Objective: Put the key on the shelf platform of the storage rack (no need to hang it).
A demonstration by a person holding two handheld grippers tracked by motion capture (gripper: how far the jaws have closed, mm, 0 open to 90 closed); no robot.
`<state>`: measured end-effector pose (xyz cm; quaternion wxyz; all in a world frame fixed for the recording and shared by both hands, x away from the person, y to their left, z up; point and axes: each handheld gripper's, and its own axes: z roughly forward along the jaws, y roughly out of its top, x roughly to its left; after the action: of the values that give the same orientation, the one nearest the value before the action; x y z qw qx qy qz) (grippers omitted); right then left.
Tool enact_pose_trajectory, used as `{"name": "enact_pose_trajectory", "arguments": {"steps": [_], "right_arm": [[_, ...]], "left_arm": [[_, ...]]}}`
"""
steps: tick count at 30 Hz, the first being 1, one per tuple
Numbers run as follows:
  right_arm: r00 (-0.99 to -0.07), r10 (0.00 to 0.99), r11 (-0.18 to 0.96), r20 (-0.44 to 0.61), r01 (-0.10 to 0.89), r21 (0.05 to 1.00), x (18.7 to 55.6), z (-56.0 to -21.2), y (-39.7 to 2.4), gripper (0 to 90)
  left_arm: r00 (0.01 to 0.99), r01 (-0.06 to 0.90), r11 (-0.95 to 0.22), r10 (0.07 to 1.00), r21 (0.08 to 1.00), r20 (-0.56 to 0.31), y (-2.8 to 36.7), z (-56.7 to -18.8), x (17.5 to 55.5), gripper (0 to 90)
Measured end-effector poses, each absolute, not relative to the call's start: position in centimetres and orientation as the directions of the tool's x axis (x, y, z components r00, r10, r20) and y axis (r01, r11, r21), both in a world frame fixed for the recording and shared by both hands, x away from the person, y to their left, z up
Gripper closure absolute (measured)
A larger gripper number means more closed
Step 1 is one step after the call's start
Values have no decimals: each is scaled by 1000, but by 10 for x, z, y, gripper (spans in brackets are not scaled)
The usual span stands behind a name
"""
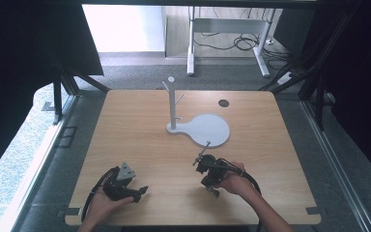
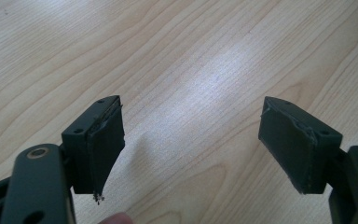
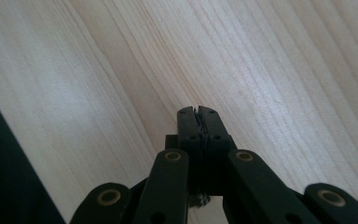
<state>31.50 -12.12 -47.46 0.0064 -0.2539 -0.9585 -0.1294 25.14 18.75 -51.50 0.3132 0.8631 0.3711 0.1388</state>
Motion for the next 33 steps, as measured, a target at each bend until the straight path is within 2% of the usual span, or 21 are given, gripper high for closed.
{"name": "enact_pose_trajectory", "arguments": {"steps": [13,33], "right_arm": [[-859,508,812,62,502,297,320,-439,-136,898],[-849,526,795,45,511,327,329,-414,-144,898]], "left_arm": [[685,553,-527,728,645,8,187,-515,252,226],[683,555,-525,731,646,7,189,-515,252,226]]}}
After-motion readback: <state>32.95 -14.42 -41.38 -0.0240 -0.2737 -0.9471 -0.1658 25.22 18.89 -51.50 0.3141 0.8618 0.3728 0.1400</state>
